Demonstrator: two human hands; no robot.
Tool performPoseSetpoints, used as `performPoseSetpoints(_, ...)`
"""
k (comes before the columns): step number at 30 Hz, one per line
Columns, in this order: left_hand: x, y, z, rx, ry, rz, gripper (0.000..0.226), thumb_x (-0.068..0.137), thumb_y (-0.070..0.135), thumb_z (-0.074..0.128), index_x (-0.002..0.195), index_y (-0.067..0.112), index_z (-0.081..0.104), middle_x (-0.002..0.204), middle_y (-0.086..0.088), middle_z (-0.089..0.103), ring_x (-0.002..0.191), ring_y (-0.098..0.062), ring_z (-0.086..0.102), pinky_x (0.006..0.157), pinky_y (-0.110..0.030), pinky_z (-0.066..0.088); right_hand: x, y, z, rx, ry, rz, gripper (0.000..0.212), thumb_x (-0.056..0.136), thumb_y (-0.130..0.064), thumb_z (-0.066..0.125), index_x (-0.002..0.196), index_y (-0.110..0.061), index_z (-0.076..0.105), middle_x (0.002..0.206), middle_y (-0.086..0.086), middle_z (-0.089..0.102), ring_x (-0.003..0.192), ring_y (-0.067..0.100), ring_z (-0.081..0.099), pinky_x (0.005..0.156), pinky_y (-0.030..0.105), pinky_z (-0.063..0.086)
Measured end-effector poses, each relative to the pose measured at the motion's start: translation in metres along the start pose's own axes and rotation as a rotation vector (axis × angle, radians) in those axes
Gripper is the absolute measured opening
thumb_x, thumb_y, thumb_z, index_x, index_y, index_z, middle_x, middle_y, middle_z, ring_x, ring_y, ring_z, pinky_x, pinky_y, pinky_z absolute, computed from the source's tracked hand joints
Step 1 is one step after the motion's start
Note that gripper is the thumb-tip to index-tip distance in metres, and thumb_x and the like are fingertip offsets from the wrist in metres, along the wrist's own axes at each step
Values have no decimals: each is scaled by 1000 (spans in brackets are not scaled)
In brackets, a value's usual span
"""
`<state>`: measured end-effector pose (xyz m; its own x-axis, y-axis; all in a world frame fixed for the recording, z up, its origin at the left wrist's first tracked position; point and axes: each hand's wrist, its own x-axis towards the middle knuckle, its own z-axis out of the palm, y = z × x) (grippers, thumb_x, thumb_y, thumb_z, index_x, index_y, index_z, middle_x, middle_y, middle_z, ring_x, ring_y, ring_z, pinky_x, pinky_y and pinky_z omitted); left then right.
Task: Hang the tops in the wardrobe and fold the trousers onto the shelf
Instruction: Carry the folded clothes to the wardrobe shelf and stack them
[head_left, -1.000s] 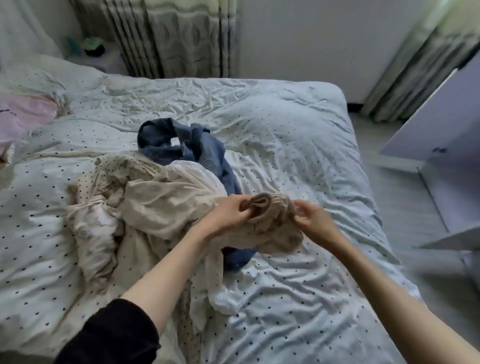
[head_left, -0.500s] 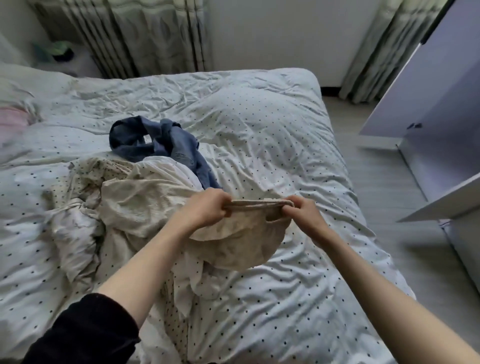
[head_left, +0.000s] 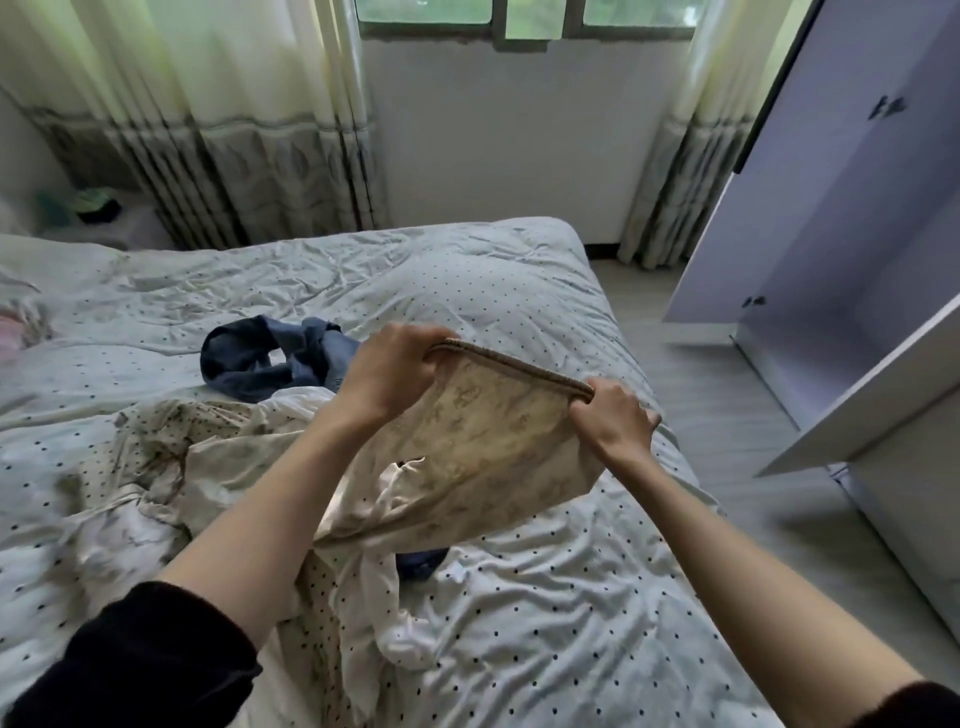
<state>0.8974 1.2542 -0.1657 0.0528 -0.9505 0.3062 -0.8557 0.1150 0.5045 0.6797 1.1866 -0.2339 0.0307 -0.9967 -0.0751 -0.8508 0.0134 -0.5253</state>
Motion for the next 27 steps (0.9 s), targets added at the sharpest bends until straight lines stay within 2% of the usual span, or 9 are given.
performPoseSetpoints(3, 2, 3, -10, -1, 79, 32, 22, 89, 7, 58, 104, 13, 72, 96, -11, 72, 90, -30, 64, 76, -41, 50, -3, 0, -1, 181, -53, 73, 18, 88, -28, 42, 85, -16, 55, 95, 10, 61, 95, 32, 54, 89, 43, 39)
performPoseSetpoints(6, -2, -6, -14, 93, 23, -32, 25, 90, 8, 52, 106, 15, 70, 99, -13, 70, 93, -32, 62, 75, -43, 50, -8, 6, -3, 109, -83, -9, 14, 83, -14, 46, 69, -17, 46, 80, 9, 57, 84, 32, 54, 70, 36, 41)
performPoseSetpoints(8, -9, -16, -11, 133, -36, -86, 27, 91, 10, 52, 110, 21, 69, 103, -9, 69, 97, -31, 61, 76, -41, 49, -8, 12, -7, 28, -71, -48, 18, 78, -4, 46, 66, -18, 45, 79, 10, 58, 85, 33, 55, 69, 35, 39)
performPoseSetpoints(10, -17, -22, -5, 118, -80, -113, 28, 92, 13, 53, 113, 24, 68, 105, -8, 70, 98, -31, 62, 79, -41, 50, -8, 17, -11, 2, -50, -66, 21, 76, 0, 47, 69, -19, 55, 85, 12, 64, 89, 34, 57, 66, 32, 38)
performPoseSetpoints(13, -34, -26, 10, 48, -60, -104, 26, 91, 14, 57, 113, 22, 69, 105, -9, 71, 96, -30, 64, 81, -43, 51, -7, 32, -12, 23, -12, -62, 29, 78, 0, 47, 89, -15, 70, 95, 13, 68, 96, 34, 59, 68, 31, 39)
performPoseSetpoints(16, -47, -27, 28, -2, 6, -55, 27, 89, 15, 63, 115, 17, 68, 108, -8, 71, 99, -27, 66, 84, -41, 52, -12, 56, -11, 108, 29, -50, 32, 81, 1, 49, 102, -11, 71, 102, 11, 69, 100, 29, 59, 76, 30, 40)
performPoseSetpoints(20, -52, -26, 52, -14, -31, -88, 21, 91, 21, 60, 110, 16, 68, 95, -10, 72, 88, -30, 67, 73, -41, 52, -24, 87, -10, 419, 0, 34, 31, 81, 1, 57, 103, -16, 73, 97, 2, 68, 92, 13, 57, 79, 25, 41)
performPoseSetpoints(23, -43, -13, 68, 10, -115, -88, 15, 92, 21, 57, 98, 12, 68, 89, -11, 70, 83, -31, 64, 65, -37, 47, -26, 109, -17, 566, -31, 140, 25, 82, -1, 60, 97, -17, 73, 89, 1, 66, 85, 14, 56, 82, 35, 47)
performPoseSetpoints(27, -11, 37, 92, -29, -219, -8, 13, 91, 19, 58, 89, 10, 68, 83, -12, 69, 77, -30, 62, 64, -37, 46, -15, 148, -55, 659, 45, 275, 13, 87, -7, 60, 86, -16, 70, 85, 7, 64, 81, 18, 57, 70, 31, 50)
